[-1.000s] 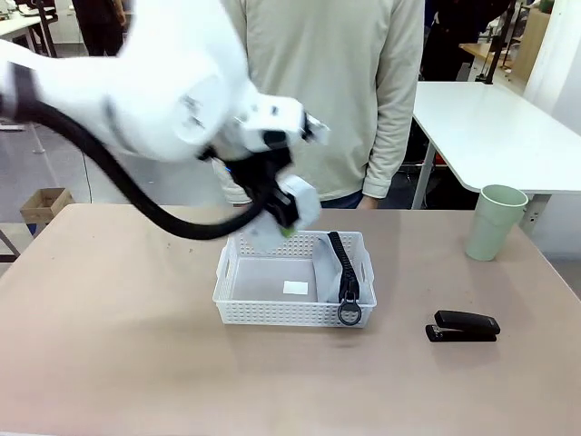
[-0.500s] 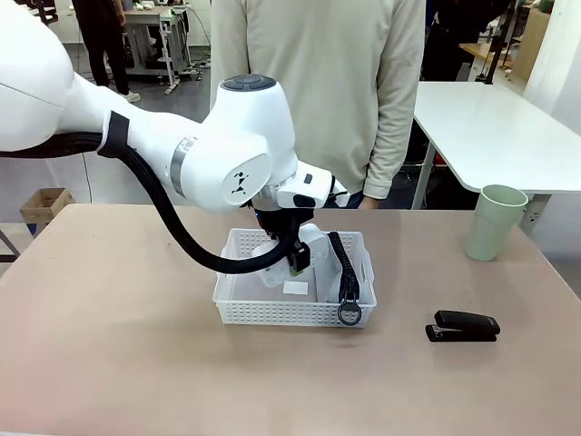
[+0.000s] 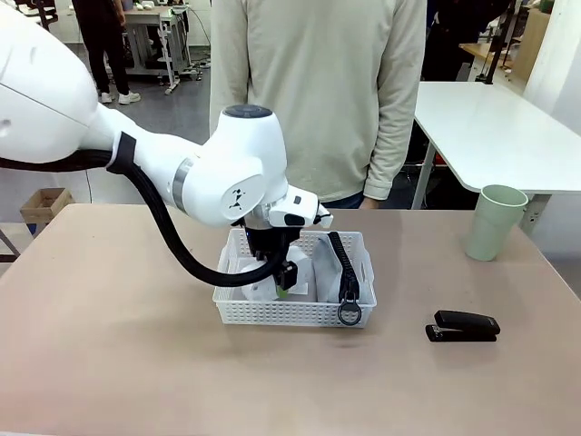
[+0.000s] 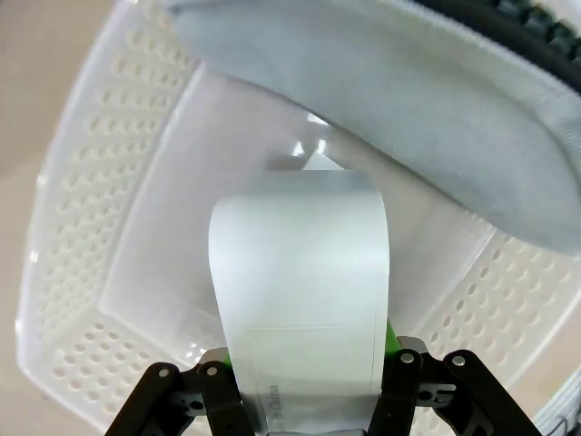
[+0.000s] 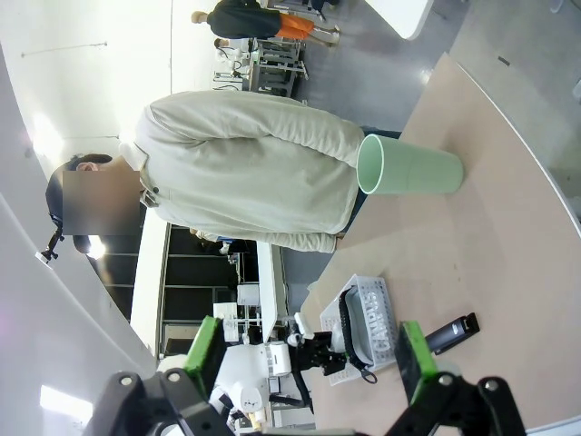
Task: Efficiently arrange items inside the basket to fit them all.
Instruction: Pick up the Digital clock and place it inside the Organizing basket.
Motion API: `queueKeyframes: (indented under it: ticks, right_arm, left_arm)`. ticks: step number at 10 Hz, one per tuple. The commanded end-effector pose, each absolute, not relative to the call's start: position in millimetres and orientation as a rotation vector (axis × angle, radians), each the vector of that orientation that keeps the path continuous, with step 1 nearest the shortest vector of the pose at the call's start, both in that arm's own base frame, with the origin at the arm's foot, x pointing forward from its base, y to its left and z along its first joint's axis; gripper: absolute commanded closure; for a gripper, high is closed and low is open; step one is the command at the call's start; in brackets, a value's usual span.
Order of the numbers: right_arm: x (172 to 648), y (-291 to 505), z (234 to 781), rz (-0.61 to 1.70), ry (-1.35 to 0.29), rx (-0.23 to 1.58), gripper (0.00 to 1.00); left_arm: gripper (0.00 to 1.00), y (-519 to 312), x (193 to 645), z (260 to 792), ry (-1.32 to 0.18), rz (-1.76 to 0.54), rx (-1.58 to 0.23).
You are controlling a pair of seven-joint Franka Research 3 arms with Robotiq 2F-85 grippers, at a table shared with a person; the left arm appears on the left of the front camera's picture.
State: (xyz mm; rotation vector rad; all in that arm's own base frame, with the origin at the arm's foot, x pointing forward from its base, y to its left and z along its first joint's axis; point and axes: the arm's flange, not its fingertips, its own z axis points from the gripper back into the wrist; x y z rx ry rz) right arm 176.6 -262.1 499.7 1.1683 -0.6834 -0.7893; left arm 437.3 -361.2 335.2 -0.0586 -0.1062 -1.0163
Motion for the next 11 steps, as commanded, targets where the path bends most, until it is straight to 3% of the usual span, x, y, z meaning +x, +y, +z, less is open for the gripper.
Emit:
queueKeyframes:
  ticks: [1,7,8,9,11]
  right_arm:
    - [178.3,-262.8,501.4,-0.772,-0.705,1.184,0.0]
    - [178.3,-262.8,501.4,-0.772,-0.705,1.184,0.0]
    - [178.3,-262.8,501.4,-0.772,-0.705,1.184,0.0]
    - [178.3,-262.8,501.4,-0.772,-0.705,1.184,0.0]
    - [178.3,-262.8,501.4,-0.772,-0.705,1.184,0.0]
  left_arm:
    - [0.48,-369.9,440.2,327.5,-0.077,-1.007,-0.047]
    - [0.48,-368.8,443.3,326.9,-0.09,-1.007,-0.051]
    - [0.14,-368.7,443.5,326.4,-0.087,-1.004,-0.062]
    - [0.0,-368.6,443.9,326.0,-0.084,-1.015,-0.065]
    - [0.0,-368.0,443.3,325.1,-0.077,-1.016,-0.075]
